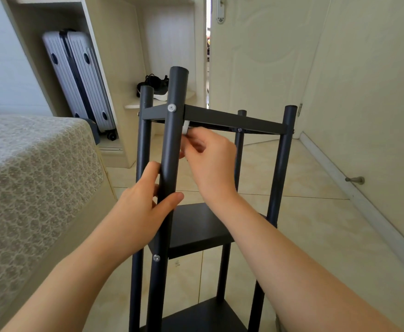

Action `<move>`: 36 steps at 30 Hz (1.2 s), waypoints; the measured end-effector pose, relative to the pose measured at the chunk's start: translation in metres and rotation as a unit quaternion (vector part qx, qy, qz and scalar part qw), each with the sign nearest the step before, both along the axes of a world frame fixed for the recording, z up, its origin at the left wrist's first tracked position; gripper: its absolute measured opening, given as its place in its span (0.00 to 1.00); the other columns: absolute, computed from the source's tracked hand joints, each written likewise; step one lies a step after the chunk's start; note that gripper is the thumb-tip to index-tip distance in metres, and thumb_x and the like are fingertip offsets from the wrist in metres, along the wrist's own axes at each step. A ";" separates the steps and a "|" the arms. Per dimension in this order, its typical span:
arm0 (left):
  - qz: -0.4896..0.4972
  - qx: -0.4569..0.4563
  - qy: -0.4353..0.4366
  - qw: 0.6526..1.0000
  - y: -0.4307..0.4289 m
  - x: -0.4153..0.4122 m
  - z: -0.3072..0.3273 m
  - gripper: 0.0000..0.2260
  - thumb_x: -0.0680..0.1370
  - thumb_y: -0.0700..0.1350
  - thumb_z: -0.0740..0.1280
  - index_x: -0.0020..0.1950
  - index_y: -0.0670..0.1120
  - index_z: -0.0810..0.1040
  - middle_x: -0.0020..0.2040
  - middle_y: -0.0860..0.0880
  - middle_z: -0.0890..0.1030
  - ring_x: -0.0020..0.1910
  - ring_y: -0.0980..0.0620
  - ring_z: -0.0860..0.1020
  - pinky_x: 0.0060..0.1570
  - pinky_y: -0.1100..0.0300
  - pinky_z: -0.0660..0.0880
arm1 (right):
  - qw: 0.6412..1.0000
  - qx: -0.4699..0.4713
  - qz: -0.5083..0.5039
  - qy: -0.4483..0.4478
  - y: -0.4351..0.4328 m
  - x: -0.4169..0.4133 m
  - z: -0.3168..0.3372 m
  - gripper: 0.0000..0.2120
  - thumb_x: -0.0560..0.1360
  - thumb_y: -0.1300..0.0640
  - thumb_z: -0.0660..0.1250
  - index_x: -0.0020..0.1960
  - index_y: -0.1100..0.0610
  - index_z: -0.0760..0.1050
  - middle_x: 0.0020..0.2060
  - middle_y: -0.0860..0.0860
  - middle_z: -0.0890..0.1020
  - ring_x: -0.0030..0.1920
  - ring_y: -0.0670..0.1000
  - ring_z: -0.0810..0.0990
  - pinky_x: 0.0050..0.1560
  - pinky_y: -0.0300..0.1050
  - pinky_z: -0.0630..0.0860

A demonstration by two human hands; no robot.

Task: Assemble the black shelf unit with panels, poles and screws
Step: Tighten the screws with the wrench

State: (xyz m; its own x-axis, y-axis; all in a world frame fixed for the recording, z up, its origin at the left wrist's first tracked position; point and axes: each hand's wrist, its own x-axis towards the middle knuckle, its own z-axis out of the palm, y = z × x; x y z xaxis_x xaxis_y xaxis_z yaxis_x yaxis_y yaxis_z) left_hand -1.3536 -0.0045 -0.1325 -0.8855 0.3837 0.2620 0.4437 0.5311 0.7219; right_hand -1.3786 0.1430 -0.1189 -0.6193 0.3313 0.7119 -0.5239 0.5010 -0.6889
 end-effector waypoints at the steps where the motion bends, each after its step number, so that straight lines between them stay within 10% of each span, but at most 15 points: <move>1: 0.000 -0.004 0.001 1.000 -0.001 0.000 0.000 0.12 0.78 0.52 0.67 0.55 0.58 0.64 0.49 0.54 0.82 0.40 0.57 0.83 0.32 0.63 0.80 | 1.000 0.005 -0.015 0.017 -0.002 -0.002 -0.003 0.05 0.77 0.62 0.69 0.43 0.60 0.82 0.34 0.50 0.83 0.36 0.45 0.82 0.41 0.38 0.80; 12: -0.018 0.015 0.006 1.000 0.000 -0.005 -0.002 0.15 0.77 0.54 0.67 0.53 0.68 0.63 0.46 0.56 0.82 0.40 0.58 0.84 0.33 0.60 0.82 | 0.996 -0.066 -0.030 0.047 -0.017 -0.020 -0.010 0.05 0.78 0.64 0.67 0.50 0.63 0.81 0.42 0.53 0.83 0.42 0.41 0.76 0.47 0.27 0.73; 23: -0.012 0.020 -0.010 1.000 0.001 -0.004 -0.001 0.12 0.77 0.52 0.67 0.53 0.62 0.65 0.46 0.53 0.83 0.40 0.61 0.83 0.30 0.67 0.78 | 0.991 -0.030 0.067 -0.108 0.010 -0.002 0.005 0.15 0.79 0.61 0.65 0.34 0.60 0.80 0.20 0.43 0.70 0.25 0.42 0.69 0.30 0.32 0.66; 36: -0.020 -0.001 0.003 1.000 0.003 -0.001 -0.001 0.11 0.78 0.52 0.67 0.54 0.59 0.65 0.46 0.51 0.83 0.39 0.57 0.84 0.32 0.64 0.80 | 0.993 0.023 0.049 -0.109 0.021 0.016 0.019 0.17 0.78 0.60 0.67 0.31 0.60 0.79 0.21 0.45 0.72 0.25 0.43 0.71 0.33 0.33 0.68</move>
State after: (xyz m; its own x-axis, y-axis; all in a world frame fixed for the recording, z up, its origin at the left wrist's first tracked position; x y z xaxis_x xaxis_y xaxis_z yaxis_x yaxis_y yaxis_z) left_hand -1.3544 -0.0019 -0.1333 -0.8679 0.4193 0.2665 0.4688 0.5134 0.7188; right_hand -1.3628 0.1643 -0.0998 -0.7882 0.2330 0.5696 -0.4118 0.4882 -0.7695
